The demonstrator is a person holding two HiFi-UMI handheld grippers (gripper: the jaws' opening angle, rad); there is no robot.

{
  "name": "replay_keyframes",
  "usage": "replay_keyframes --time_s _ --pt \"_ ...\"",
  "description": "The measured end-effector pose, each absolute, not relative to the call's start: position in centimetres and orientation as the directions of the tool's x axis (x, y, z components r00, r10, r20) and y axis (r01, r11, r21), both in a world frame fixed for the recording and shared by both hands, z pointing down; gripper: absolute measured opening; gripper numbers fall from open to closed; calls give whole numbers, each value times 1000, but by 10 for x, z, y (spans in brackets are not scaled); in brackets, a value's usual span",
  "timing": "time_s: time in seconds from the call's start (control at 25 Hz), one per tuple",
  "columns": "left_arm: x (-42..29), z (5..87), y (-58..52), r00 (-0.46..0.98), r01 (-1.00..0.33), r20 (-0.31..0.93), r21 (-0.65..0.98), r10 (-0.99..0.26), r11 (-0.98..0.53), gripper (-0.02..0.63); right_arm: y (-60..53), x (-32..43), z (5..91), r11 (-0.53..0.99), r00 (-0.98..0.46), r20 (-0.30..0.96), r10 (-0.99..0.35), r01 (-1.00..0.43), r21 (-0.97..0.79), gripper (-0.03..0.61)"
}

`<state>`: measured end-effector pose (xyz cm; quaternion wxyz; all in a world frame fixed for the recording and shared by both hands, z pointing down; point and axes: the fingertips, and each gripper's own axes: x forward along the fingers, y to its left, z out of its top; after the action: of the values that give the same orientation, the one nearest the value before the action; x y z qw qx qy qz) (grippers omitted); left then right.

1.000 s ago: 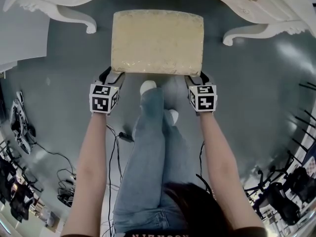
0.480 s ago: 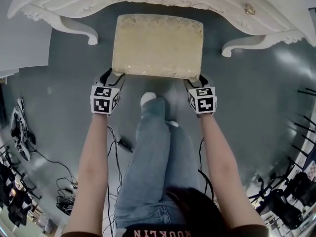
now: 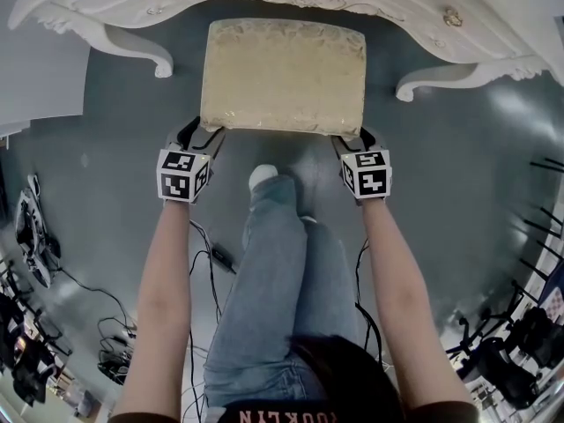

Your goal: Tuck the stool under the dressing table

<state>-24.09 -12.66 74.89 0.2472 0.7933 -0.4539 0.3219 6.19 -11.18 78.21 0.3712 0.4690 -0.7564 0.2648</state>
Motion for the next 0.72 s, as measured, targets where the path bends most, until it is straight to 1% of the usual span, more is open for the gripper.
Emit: replay_keyframes --time_s 0.28,0.56,0.72 --pt "-246 748 -167 370 -903 684 107 -629 -415 235 -146 57 782 417 -288 782 -553 -908 -39 233" --pt "-244 746 -201 372 -905 653 98 -660 -413 233 -183 60 781 422 -291 754 -588 -906 -21 235" --pt "-241 748 -212 385 -907 610 114 -692 -405 233 -198 63 781 430 -298 730 -615 -903 -5 235"
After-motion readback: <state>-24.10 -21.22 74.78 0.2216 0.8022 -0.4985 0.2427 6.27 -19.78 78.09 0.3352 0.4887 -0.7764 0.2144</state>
